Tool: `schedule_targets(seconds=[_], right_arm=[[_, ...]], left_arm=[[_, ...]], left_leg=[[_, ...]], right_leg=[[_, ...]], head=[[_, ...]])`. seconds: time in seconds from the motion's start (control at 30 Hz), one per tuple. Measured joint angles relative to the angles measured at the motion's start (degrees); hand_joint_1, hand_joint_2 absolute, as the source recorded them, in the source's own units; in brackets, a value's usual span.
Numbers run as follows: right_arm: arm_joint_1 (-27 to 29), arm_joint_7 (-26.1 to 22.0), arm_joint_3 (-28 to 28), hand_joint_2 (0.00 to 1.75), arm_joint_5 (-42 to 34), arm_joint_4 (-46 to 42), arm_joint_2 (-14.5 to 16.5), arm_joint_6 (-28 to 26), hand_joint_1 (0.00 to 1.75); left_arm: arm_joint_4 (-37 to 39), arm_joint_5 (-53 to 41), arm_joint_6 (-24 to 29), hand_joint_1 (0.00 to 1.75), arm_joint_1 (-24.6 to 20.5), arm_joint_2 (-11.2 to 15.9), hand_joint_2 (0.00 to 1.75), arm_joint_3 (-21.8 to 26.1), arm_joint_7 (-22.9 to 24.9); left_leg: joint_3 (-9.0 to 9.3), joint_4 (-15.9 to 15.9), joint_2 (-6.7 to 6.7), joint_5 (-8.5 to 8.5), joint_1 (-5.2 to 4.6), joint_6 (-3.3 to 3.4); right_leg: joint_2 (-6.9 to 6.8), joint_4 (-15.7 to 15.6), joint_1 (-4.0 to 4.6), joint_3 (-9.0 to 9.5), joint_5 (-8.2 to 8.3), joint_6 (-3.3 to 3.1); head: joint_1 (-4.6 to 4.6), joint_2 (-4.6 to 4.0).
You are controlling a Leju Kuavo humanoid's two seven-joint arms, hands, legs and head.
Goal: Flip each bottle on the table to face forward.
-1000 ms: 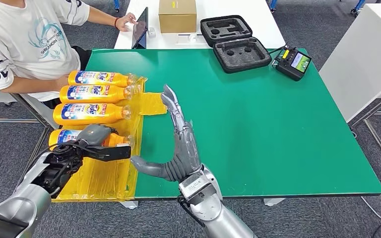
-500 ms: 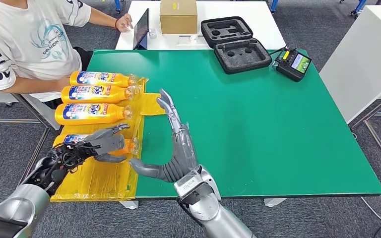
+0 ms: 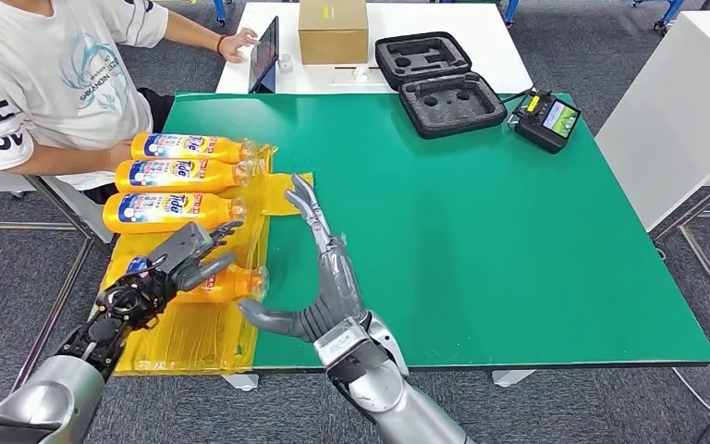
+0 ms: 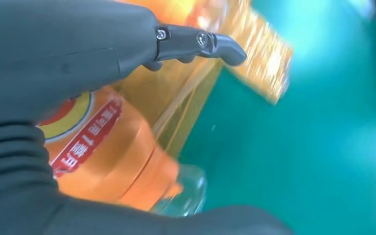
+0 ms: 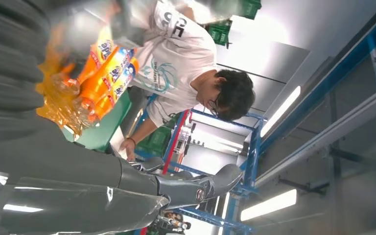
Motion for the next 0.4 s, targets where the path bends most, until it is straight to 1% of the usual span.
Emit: schedule_targets(seconds=[0.07,0.13,0.2,0.3,0.33,0.37,0.4], right_arm=[[0.0,0.0,0.0,1.75,0.8,1.0,0.1,-0.1,0.00],[0.0,0.0,0.0,1.75,1.3,1.7,0.2,-0.1,0.00],[0.0,0.0,0.0,1.75,1.3,2.0,0.2,-0.1,0.00],[0.0,0.0,0.0,1.75,1.3,2.4,0.3,-0.1,0.00],[0.0,0.0,0.0,1.75,1.3,2.5,0.4,-0.1,0.00],[0.0,0.0,0.0,1.75,1.2,2.7,0.5,-0.1,0.00],[0.0,0.0,0.0,1.75,1.2,2.7,0.5,-0.1,0.00]], left_arm=[[-1.6,5.4,7.6,0.00,2.0,-1.5,0.00,2.9,-2.6],[-3.8,8.8,17.1,0.00,4.2,-3.2,0.00,5.3,-5.2],[-5.0,9.5,18.9,0.00,5.0,-3.9,0.00,6.1,-5.5],[-6.2,9.8,21.1,0.00,5.8,-4.5,1.31,7.1,-6.3],[-7.0,9.7,24.0,0.00,6.3,-4.7,1.75,7.4,-7.4],[-8.4,9.4,28.7,0.00,6.9,-4.8,1.75,7.7,-8.7],[-9.1,9.2,31.2,0.00,7.2,-4.9,1.75,7.8,-9.4]], left_leg=[[-0.04,0.0,0.01,0.01,0.00,0.00],[-0.13,0.0,0.02,0.01,0.00,0.00],[-0.18,0.0,0.02,0.01,0.00,0.01],[-0.25,0.0,0.02,0.01,0.00,0.00],[-0.28,0.0,0.05,0.01,0.01,0.00],[-0.32,0.0,0.09,0.00,0.02,-0.01],[-0.34,0.0,0.11,0.00,0.03,-0.01]], right_leg=[[0.01,0.0,0.00,-0.07,0.00,0.00],[0.02,0.0,0.00,-0.16,0.02,0.01],[0.02,0.0,0.00,-0.21,0.03,0.02],[0.02,0.0,0.02,-0.28,0.03,0.02],[0.03,0.0,0.02,-0.32,0.03,0.02],[0.05,0.0,0.02,-0.35,0.03,0.01],[0.06,0.0,0.02,-0.37,0.03,0.01]], head=[[0.02,0.00],[0.03,0.00],[0.02,0.00],[0.02,0.00],[0.02,0.00],[0.02,0.00],[0.01,0.00]])
